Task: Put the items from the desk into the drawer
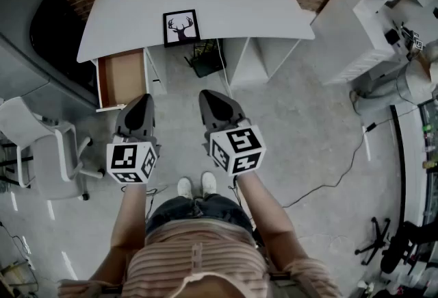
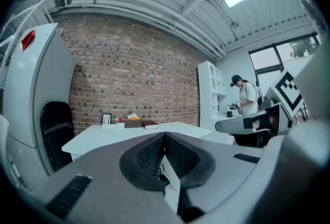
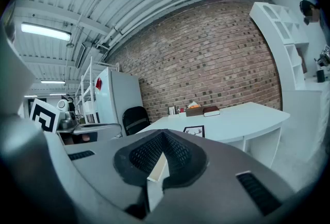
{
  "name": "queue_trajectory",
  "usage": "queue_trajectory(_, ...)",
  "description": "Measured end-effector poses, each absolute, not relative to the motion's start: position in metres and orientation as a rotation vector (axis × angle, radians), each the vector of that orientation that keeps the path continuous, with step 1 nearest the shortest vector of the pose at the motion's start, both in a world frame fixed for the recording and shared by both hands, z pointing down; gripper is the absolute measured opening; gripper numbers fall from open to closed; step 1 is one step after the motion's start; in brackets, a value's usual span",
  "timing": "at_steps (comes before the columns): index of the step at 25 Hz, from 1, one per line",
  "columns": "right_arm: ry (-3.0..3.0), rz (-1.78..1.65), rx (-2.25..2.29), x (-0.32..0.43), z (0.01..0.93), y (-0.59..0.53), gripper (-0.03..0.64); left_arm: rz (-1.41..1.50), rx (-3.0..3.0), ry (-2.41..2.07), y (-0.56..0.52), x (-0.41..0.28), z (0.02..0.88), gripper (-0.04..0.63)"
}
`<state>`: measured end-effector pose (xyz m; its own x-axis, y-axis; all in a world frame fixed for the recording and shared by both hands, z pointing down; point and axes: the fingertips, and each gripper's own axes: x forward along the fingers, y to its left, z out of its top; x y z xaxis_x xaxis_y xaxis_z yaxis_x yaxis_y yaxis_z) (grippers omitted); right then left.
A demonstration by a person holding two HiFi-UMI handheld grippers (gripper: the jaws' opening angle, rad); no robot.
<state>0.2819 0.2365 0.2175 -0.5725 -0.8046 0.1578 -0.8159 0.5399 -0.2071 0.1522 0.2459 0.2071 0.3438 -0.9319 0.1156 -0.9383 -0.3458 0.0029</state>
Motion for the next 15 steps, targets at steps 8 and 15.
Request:
queue_trajectory(8,-2.725,0.408,1.406,0.286,0.223,0.227,0.015,0.118,2.512,-1.737,0.235,0.16,0.208,0.009)
queue_trajectory(15,-2.733,0.476,1.386,0.302,0.233,0.22,0.017,0.118,2.459,-1.716,0.229,0.167,0.22,0.009)
